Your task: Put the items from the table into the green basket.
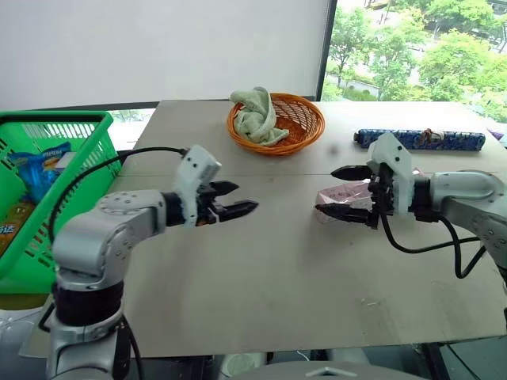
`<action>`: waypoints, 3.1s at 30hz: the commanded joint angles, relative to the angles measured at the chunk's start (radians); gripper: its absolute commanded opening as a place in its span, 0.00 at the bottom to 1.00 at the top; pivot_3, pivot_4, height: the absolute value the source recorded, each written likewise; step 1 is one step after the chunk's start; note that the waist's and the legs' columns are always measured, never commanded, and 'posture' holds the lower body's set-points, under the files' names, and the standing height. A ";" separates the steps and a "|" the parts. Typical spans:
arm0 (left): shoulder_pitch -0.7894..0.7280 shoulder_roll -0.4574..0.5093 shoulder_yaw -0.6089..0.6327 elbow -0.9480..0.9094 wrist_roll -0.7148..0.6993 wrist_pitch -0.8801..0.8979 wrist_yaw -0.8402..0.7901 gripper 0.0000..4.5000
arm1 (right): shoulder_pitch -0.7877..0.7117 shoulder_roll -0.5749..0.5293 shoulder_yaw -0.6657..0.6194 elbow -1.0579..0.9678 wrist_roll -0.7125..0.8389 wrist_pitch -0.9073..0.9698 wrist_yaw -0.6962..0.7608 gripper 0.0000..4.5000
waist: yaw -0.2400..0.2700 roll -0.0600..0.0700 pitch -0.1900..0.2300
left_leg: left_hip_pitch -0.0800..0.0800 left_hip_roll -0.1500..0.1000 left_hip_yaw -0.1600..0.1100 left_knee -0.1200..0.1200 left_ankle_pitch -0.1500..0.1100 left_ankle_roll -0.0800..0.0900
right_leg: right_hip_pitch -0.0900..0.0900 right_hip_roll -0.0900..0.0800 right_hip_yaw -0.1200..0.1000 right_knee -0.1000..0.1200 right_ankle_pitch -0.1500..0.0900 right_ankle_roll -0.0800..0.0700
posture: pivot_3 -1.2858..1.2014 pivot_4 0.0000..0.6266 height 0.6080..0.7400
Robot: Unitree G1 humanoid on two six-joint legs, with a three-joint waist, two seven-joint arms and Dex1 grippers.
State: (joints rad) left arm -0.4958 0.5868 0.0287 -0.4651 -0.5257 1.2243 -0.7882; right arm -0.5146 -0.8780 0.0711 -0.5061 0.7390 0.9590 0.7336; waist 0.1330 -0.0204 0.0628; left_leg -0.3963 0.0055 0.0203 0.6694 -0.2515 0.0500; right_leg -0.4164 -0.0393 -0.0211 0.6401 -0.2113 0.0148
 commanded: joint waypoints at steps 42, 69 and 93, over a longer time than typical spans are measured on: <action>-0.679 -0.568 -0.501 1.495 0.739 -0.851 0.199 0.99 | 0.361 -0.116 -0.448 -0.287 0.198 0.170 -0.223 1.00 | -0.179 0.004 -0.003 | 0.000 0.000 0.011 0.001 -0.005 0.008 | -0.004 0.005 0.011 0.002 0.000 0.010 | 0.45 0.00 1.00; -0.529 -0.321 -0.141 0.991 0.493 -0.422 -0.157 0.20 | 0.298 -0.082 -0.332 -0.276 0.189 0.118 -0.220 1.00 | -0.221 0.005 -0.005 | 0.000 0.001 0.016 0.001 -0.005 0.009 | -0.007 0.005 0.016 0.003 0.004 0.009 | 0.49 0.00 1.00; 0.312 0.125 0.438 -0.132 0.329 0.006 0.138 0.20 | -0.291 0.346 0.223 0.199 -0.188 -0.167 0.035 1.00 | 0.042 -0.003 -0.008 | -0.002 0.001 0.008 0.001 -0.005 0.005 | -0.007 -0.002 0.008 0.004 0.004 0.006 | 0.66 0.00 1.00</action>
State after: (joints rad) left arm -0.1747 0.6948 0.4362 -0.5356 -0.1817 1.2449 -0.6634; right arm -0.7825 -0.5359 0.3143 -0.3100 0.5657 0.8215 0.7602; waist 0.1755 -0.0230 0.0549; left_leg -0.3983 0.0063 0.0281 0.6701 -0.2586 0.0521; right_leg -0.4239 -0.0416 -0.0136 0.6438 -0.2085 0.0190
